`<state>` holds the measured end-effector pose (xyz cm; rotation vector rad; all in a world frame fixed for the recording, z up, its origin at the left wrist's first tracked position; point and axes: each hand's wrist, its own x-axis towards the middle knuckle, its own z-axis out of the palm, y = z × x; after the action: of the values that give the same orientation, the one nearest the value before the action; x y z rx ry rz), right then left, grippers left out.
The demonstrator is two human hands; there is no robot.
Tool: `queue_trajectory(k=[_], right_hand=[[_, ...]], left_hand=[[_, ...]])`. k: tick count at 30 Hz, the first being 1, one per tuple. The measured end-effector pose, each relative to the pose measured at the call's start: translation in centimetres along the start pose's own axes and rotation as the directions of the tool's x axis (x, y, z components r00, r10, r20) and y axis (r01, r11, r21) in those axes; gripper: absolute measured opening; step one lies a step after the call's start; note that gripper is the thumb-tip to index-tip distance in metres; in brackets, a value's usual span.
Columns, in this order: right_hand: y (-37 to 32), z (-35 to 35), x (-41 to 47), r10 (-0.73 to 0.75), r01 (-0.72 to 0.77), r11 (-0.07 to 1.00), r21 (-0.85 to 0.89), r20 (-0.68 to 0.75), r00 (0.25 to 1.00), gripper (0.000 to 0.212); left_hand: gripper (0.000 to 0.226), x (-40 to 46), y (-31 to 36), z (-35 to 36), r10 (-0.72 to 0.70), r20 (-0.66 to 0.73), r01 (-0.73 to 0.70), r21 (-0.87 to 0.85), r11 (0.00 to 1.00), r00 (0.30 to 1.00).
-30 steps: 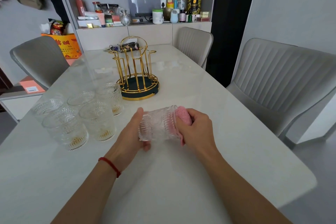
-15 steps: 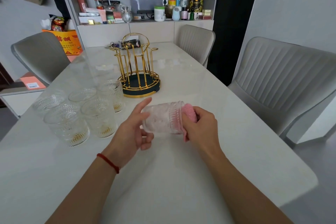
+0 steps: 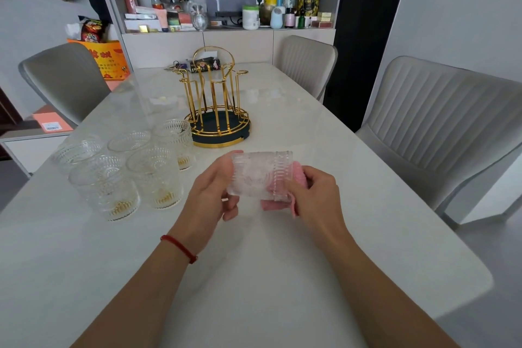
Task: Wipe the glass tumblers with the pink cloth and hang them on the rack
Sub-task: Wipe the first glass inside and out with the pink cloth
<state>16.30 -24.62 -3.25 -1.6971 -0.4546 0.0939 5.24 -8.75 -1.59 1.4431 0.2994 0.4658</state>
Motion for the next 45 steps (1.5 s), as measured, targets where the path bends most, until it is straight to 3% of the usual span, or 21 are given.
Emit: queue_trajectory(k=[3,6,9,11,13,15,17,19,22,25,29,32,35,37,42,44,45], right_hand=[[-0.8,0.0,-0.9,-0.14,0.139,0.986,-0.089,-0.002,0.99,0.014],[-1.4,0.1,-1.3,-0.176,0.174,0.979,-0.108,-0.002,0.984,0.006],[-1.1,0.3,-1.1,-0.146,0.14,0.978,-0.155,-0.025,0.989,0.015],[-0.7,0.2,-0.8,-0.128,0.117,0.973,-0.201,-0.042,0.991,0.022],[-0.6,0.0,-0.8,-0.14,0.133,0.973,-0.189,-0.024,0.99,0.015],[-0.9,-0.3,-1.3,-0.203,0.205,0.968,-0.147,0.031,0.979,0.007],[-1.1,-0.4,-1.8,-0.304,0.309,0.937,-0.162,0.056,0.951,0.019],[-1.2,-0.4,-1.6,-0.315,0.315,0.935,-0.163,0.029,0.949,0.021],[-1.1,-0.4,-1.3,-0.236,0.23,0.967,-0.113,-0.044,0.971,0.014],[-0.7,-0.7,-0.9,-0.211,0.212,0.976,-0.046,0.02,0.977,0.018],[-1.0,-1.1,-0.6,-0.188,0.164,0.963,0.214,0.096,0.977,0.027],[-2.2,-2.5,-0.2,-0.219,0.181,0.913,0.365,0.065,0.974,0.025],[-4.5,-2.9,-0.1,-0.338,0.309,0.923,0.229,0.097,0.936,0.012],[-6.0,-1.5,-0.2,-0.415,0.393,0.909,0.137,0.232,0.88,0.015],[-6.7,0.1,-0.9,-0.49,0.609,0.792,-0.033,0.562,0.667,0.035],[-6.5,-1.7,-0.6,-0.495,0.613,0.79,0.008,0.597,0.631,0.029],[-6.3,-2.7,-0.5,-0.485,0.59,0.807,0.014,0.587,0.648,0.023]], left_hand=[[0.062,0.4,0.0,0.6,-0.153,-0.173,0.174,0.111,0.979,0.973],[0.064,0.1,0.1,0.6,-0.285,-0.183,0.31,0.129,0.942,0.941],[0.049,-0.1,-0.3,0.2,-0.313,-0.002,0.311,-0.117,0.943,0.95],[0.036,-0.2,-0.4,0.2,-0.236,0.064,0.244,-0.221,0.944,0.97],[0.036,-0.2,-0.2,0.4,-0.189,0.023,0.191,-0.162,0.968,0.982],[0.042,-0.2,0.1,0.2,-0.249,-0.045,0.246,-0.056,0.968,0.967],[0.05,-0.3,0.5,-0.1,-0.328,-0.062,0.33,0.032,0.943,0.943],[0.048,-0.2,0.5,-0.4,-0.336,-0.013,0.336,-0.039,0.941,0.942],[0.033,-0.3,0.9,-0.4,-0.259,0.029,0.259,-0.243,0.935,0.965],[0.022,-0.3,1.3,-0.3,-0.163,-0.051,0.144,-0.267,0.953,0.985],[0.049,-0.5,2.2,-1.1,-0.011,-0.146,-0.019,-0.201,0.979,0.989],[0.065,-0.9,3.4,-2.6,0.148,-0.209,-0.144,0.034,0.989,0.967],[0.081,-1.4,3.5,-2.9,0.265,-0.135,-0.206,0.341,0.917,0.955],[0.088,-1.6,3.5,-2.1,0.285,-0.062,-0.23,0.438,0.869,0.957],[0.116,-1.7,3.6,-1.5,0.301,0.005,-0.262,0.506,0.822,0.954],[0.114,-1.9,3.8,-1.5,0.288,0.016,-0.261,0.473,0.841,0.958],[0.113,-2.0,3.8,-1.3,0.273,0.023,-0.254,0.455,0.854,0.962]])
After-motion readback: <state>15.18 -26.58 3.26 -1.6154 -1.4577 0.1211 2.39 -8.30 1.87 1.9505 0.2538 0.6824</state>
